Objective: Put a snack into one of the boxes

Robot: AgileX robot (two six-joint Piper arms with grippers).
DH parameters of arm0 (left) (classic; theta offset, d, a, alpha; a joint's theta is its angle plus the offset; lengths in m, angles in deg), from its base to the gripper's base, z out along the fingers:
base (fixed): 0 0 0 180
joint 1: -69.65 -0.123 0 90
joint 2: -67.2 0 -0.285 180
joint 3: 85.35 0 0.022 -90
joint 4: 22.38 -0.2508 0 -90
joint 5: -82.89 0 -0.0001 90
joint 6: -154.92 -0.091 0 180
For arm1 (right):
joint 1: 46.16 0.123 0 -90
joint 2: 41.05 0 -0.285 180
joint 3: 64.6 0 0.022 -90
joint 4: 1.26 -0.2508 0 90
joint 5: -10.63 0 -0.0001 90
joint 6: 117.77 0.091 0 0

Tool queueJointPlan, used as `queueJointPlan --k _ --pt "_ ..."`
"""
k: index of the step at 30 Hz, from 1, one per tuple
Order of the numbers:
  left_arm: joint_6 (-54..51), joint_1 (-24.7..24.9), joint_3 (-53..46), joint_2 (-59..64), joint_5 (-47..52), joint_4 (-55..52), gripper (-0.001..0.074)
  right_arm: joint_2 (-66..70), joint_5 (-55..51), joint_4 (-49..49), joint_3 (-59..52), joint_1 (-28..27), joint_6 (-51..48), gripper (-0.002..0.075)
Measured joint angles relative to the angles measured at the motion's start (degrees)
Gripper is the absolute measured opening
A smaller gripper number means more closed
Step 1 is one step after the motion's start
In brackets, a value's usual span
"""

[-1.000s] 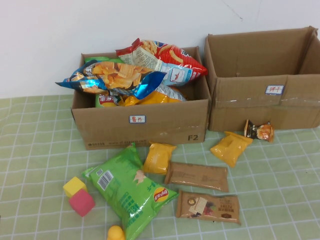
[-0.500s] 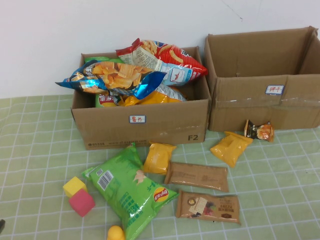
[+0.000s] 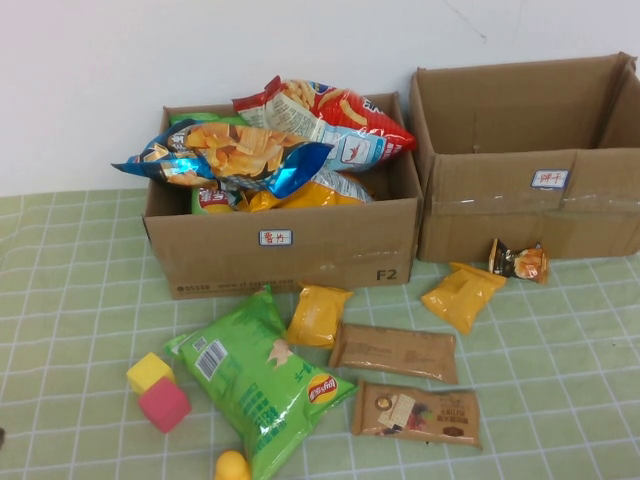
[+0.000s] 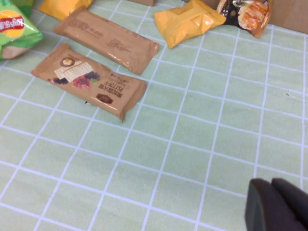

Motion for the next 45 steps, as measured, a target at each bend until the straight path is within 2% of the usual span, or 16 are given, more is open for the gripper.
queueJointPlan --k 3,6,9,13,17,21,26,33,38,45 --pt "0.0 -3.0 -4.4 -0.1 -8.9 -1.1 -0.0002 0.0 -0.1 0.0 -0.1 0.0 0.0 -0.0002" --pt "1.7 -7.2 -7.3 -0.1 -12.2 -2.3 -0.0002 0.0 -0.1 0.0 -0.1 0.0 0.0 -0.0002" --pt "11.5 -10.4 -7.4 -0.1 -7.8 -5.7 -0.0003 0.0 -0.1 0.0 -0.1 0.0 0.0 -0.0002" --pt "29.3 -10.8 -7.4 -0.1 4.9 -13.5 -0.0002 0.0 -0.1 0.0 -0.1 0.0 0.0 -0.0002" --pt "35.3 -10.8 -7.3 -0.2 7.2 -17.6 -0.0002 0.0 -0.1 0.0 -0.1 0.0 0.0 -0.0002" --pt "32.8 -10.9 -7.3 -0.2 7.5 -18.8 -0.0002 0.0 -0.1 0.0 -0.1 0.0 0.0 -0.0002" --pt "27.2 -11.2 -7.3 -0.2 7.6 -14.9 -0.0002 0.0 -0.1 0.0 -0.1 0.0 0.0 -0.0002" --pt "25.1 -11.2 -7.3 -0.2 7.6 -11.3 -0.0002 0.0 -0.1 0.0 -0.1 0.0 0.0 -0.0002" --pt "18.5 -11.2 -7.3 -0.2 7.6 -10.6 -0.0002 0.0 -0.1 0.0 -0.1 0.0 0.0 -0.0002" --pt "16.8 -11.2 -7.3 -0.2 7.6 -10.3 -0.0002 0.0 -0.1 0.0 -0.1 0.0 0.2 -0.0002"
